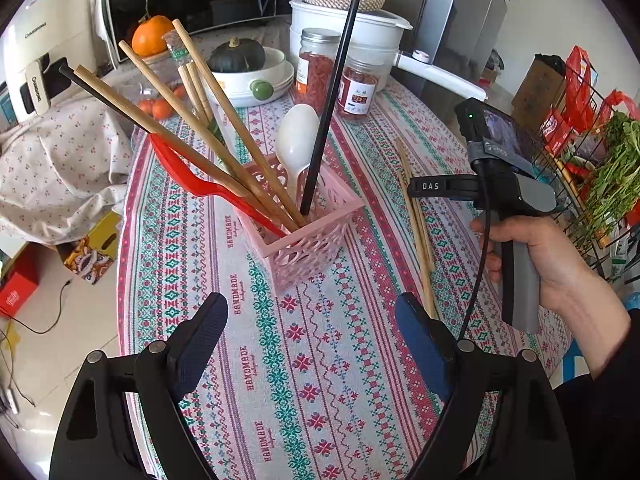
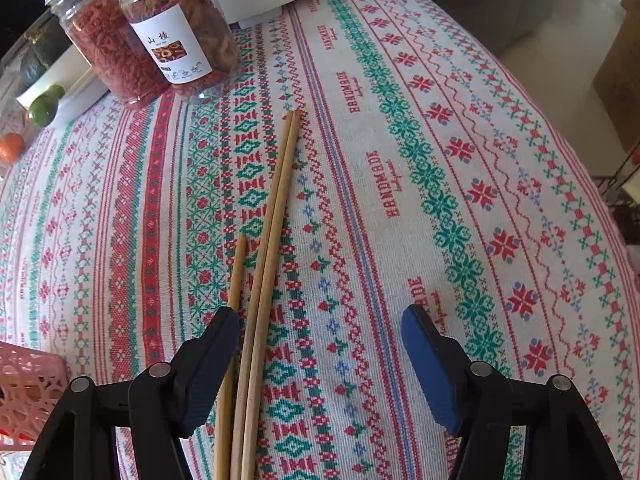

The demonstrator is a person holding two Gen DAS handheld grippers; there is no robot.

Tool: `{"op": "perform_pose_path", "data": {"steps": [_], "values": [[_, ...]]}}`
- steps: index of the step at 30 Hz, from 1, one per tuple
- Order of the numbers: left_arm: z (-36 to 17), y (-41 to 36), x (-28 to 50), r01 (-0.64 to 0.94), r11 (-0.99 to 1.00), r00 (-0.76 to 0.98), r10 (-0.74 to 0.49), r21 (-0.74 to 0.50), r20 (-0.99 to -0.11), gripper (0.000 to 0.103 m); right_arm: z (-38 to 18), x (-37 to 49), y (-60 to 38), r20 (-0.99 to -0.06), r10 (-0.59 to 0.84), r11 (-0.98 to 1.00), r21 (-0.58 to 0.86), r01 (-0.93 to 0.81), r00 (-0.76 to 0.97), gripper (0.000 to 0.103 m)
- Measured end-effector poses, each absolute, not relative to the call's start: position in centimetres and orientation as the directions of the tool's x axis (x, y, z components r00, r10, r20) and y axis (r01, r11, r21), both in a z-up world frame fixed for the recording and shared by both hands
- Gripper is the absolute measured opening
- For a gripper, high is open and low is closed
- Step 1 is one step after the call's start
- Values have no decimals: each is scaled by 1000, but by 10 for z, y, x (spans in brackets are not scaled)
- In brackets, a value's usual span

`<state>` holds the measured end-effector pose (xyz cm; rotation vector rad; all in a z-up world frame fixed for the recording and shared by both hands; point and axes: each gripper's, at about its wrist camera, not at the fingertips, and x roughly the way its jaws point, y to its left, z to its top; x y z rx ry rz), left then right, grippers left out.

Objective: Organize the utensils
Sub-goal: 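Grasp two bamboo chopsticks together with the right tool, then lift the chopstick pair with the right tool while the left tool grasps the last bamboo chopstick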

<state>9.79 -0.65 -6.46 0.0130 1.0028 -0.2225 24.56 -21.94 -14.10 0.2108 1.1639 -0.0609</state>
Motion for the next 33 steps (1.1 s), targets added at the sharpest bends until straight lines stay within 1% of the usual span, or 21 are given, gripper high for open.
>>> {"op": "perform_pose_path", "data": {"steps": [3,4,5,6,7,8,9,10,13,15,17,18,19,20,23,29,33], "values": [[-64,-11,95,203,975,518,-186,-92,-835,88,-144,248,-206,-914,-9,992,44,121,405,71],[-64,-13,94,209,974,519,-191,-93,-833,88,-145,248,-202,-913,-31,995,13,104,407,68],[-63,-17,92,217,972,519,-195,-93,-832,88,-145,247,-198,-906,-39,996,-3,86,421,63],[-62,-20,91,227,970,520,-200,-91,-830,88,-144,246,-197,-904,-25,997,5,71,426,55],[-61,-24,89,237,968,521,-201,-86,-829,88,-142,245,-196,-907,-19,998,8,61,421,44],[-61,-29,88,248,966,520,-200,-77,-830,88,-141,244,-196,-910,-10,999,13,52,415,36],[-61,-35,87,263,962,515,-202,-71,-833,88,-139,242,-198,-913,-1,999,18,44,407,18],[-62,-41,86,281,957,508,-209,-69,-835,87,-139,241,-201,-918,9,999,27,40,397,9],[-65,-63,83,324,944,488,-227,-67,-843,86,-136,230,-222,-928,59,994,89,63,369,9],[-67,-78,83,353,933,470,-247,-76,-848,80,-135,224,-236,-932,74,991,108,77,355,9],[-71,-94,85,378,920,436,-276,-105,-857,60,-134,217,-251,-934,86,988,124,89,346,9],[-74,-103,88,388,913,415,-293,-124,-861,55,-133,213,-260,-933,97,986,138,97,345,9],[-78,-111,91,394,909,398,-301,-135,-867,45,-131,209,-268,-931,109,983,154,103,349,9],[-83,-120,94,395,909,387,-297,-134,-873,38,-128,207,-273,-927,113,980,163,111,358,9],[-96,-143,111,399,910,371,-269,-109,-889,29,-118,200,-289,-915,132,971,197,135,382,9],[-121,-171,162,366,929,368,-188,-43,-911,22,-97,180,-320,-878,218,940,306,150,426,9],[-135,-169,201,278,958,358,-177,-76,-917,21,-84,178,-323,-852,262,927,353,127,454,9]]}}
